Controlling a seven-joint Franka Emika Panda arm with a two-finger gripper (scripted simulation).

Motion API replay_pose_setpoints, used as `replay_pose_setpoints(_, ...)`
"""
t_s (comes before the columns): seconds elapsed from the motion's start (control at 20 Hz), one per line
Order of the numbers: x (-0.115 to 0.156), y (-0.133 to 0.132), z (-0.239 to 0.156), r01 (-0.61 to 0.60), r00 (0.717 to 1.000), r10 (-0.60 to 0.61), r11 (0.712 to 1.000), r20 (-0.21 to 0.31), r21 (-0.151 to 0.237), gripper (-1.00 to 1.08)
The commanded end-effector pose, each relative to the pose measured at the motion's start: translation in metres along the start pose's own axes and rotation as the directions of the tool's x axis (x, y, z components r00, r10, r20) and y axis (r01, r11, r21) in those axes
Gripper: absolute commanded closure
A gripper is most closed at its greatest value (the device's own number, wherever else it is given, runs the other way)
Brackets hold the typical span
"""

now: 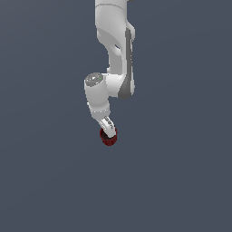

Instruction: Pick up the object and move it to a goal position.

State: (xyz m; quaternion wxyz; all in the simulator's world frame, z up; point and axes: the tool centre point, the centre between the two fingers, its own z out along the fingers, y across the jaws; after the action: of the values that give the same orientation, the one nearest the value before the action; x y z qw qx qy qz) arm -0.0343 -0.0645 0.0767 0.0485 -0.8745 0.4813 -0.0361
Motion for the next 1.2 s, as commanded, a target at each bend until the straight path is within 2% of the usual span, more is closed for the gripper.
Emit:
replay_pose_setpoints(0.0, 0.001, -0.004, -0.007, 0.0, 1.0, 0.0, 1.0, -0.002, 0.003, 1.08)
replay_pose_setpoints(0.45, 0.008, -0.024, -0.056, -0.001, 1.0, 0.001, 1.0, -0.003, 0.001, 1.08)
replay_pose_setpoints(1.15, 0.026, -0.08, -0.186, -0.002, 1.0, 0.002, 1.0, -0.006, -0.001, 1.08)
